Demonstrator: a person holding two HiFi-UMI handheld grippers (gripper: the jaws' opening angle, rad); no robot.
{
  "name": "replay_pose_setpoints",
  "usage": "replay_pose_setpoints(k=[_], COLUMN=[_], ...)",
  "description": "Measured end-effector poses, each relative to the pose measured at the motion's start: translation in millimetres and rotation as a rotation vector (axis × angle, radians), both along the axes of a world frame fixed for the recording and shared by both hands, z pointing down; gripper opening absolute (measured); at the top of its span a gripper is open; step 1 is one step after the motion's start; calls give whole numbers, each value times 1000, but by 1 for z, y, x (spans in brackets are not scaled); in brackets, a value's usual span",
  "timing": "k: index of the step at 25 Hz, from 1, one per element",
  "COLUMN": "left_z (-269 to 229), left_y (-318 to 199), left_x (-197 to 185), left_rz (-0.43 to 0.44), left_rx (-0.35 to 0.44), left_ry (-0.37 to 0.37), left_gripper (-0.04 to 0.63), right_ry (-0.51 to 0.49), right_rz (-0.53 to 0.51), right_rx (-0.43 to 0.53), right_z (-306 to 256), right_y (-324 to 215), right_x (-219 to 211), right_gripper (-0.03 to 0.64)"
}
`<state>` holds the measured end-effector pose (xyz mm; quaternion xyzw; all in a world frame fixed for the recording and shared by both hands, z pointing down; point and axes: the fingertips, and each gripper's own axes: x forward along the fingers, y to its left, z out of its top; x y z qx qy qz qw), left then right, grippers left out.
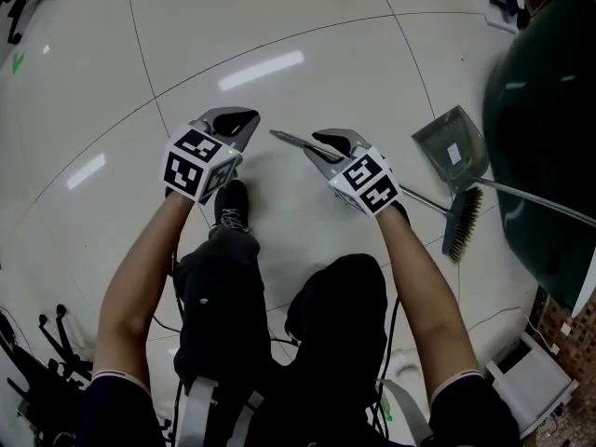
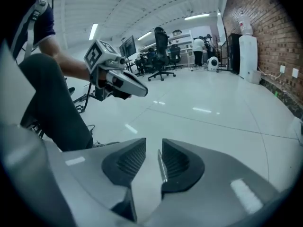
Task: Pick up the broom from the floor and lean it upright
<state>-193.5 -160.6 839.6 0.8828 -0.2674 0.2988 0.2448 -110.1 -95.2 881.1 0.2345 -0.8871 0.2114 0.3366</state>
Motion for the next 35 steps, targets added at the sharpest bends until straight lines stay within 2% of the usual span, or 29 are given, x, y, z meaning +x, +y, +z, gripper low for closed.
replay_pose_setpoints(k=[5, 10, 17, 20, 22, 25, 27, 30, 35], left_z=[63, 104, 120, 115, 110, 105, 100, 76, 9], left_y=[2, 9, 11, 7, 4, 7, 4, -15, -46], left_x=[-18, -28, -39, -44, -45, -42, -40, -35, -13], left_rz=[-52, -51, -111, -127, -139, -134, -112, -61, 33], left_rx=[-7, 10, -26, -24, -16, -23, -13, 49, 118], left_ry=[-10, -60, -58, -53, -41, -14, -14, -27, -15], left_gripper=[2, 2, 2, 2, 2, 2, 2, 2, 2], right_ry=[82, 146, 254, 314, 322, 301, 269, 217, 197], right_rz=[-108, -212, -298, -311, -289, -269, -250, -213, -126], right_rx=[-62, -105, -159, -147, -154, -171, -149, -97, -22], right_z=[85, 140, 195, 208, 210, 203, 188, 149, 66], right_y=[5, 10, 18, 16, 13, 16, 12, 2, -19], right_x=[-10, -19, -27, -23, -22, -23, -26, -22, 1], right_gripper=[98, 104, 121, 116, 91, 87, 87, 87, 87])
